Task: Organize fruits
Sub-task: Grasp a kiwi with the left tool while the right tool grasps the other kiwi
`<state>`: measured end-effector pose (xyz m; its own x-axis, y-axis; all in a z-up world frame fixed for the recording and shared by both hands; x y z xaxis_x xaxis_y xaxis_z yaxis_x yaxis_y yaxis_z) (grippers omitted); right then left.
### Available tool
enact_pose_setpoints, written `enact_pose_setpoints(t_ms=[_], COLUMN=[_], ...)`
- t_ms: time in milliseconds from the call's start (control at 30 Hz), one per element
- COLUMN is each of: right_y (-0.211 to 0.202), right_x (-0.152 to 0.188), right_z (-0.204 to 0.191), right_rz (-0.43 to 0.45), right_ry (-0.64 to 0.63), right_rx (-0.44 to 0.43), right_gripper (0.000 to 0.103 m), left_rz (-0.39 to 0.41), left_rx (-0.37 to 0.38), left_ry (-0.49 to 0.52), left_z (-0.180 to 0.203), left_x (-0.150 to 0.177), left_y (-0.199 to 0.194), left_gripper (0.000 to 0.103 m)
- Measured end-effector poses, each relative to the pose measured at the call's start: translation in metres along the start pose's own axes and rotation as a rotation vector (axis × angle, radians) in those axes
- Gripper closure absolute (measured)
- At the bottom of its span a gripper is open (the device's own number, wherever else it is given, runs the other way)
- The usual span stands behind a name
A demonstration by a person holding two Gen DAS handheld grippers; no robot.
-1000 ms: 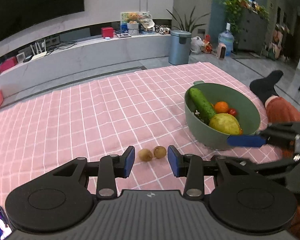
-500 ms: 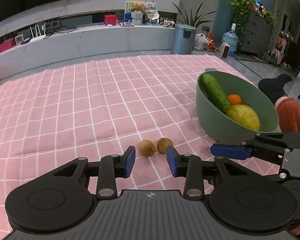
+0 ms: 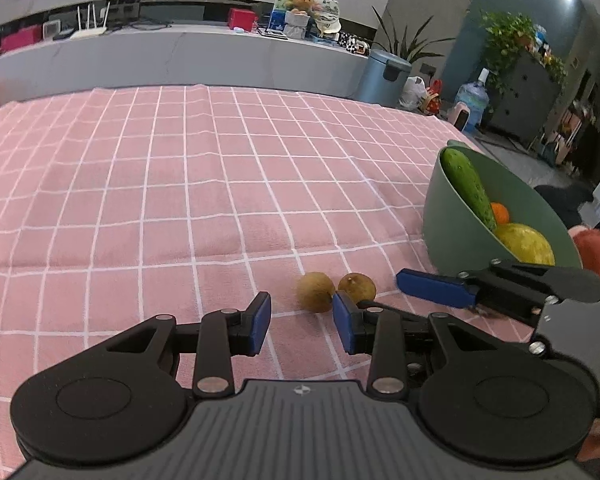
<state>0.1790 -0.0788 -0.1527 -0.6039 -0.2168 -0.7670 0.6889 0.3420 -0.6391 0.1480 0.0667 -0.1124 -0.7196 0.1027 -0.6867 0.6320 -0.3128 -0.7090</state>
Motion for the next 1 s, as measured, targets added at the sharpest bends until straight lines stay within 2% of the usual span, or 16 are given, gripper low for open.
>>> enact_pose_setpoints(t_ms=[267, 367, 533, 767, 900, 1000], right_y=[0.012, 0.019, 0.022, 0.012, 0.012, 0.014], right_x=[0.006, 0.006, 0.007, 0.009, 0.011, 0.012], right_z=[0.002, 0.002, 0.003, 0.004, 0.004, 0.005], right_rz=[-0.002, -0.010, -0.010, -0.018, -0.024, -0.023], right_ry=[-0.021, -0.018, -0.020, -0.031, -0.032, -0.025], right_rx=[-0.019, -0.043, -0.052, -0.016, -0.013, -0.016], right_gripper=[0.072, 0.082, 0.083, 0.083, 0.083, 0.083], left_rz=[-0.007, -0.011, -0.017, -0.022, -0.044, -0.042], left_rx=[0.023, 0.019, 0.014, 0.015, -0.020, -0.011], left_ry=[-0.022, -0.021, -0.017, -0.009, 0.010, 0.015], left_z=[-0.001, -0.001, 0.004, 0.012, 0.015, 0.016], left_x=[0.000, 0.000, -0.006, -0.011, -0.009, -0.007], left_y=[0.005, 0.005, 0.013, 0.024, 0.033, 0.034], left_gripper=[0.060, 0.060, 0.060, 0.061, 0.070, 0.074])
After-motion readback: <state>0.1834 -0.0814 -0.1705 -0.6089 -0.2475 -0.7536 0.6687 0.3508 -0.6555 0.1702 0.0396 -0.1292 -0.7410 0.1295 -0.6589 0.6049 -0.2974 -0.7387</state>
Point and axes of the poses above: each gripper's, at about its wrist camera, not at the fingertips, and y roughly the way its jaws point, z to its right, x to its underside, the point moved 4 cm from there along y, roughly the way its jaws point, and after that the axes turned 7 degrees about y, right-handed, at the moved point
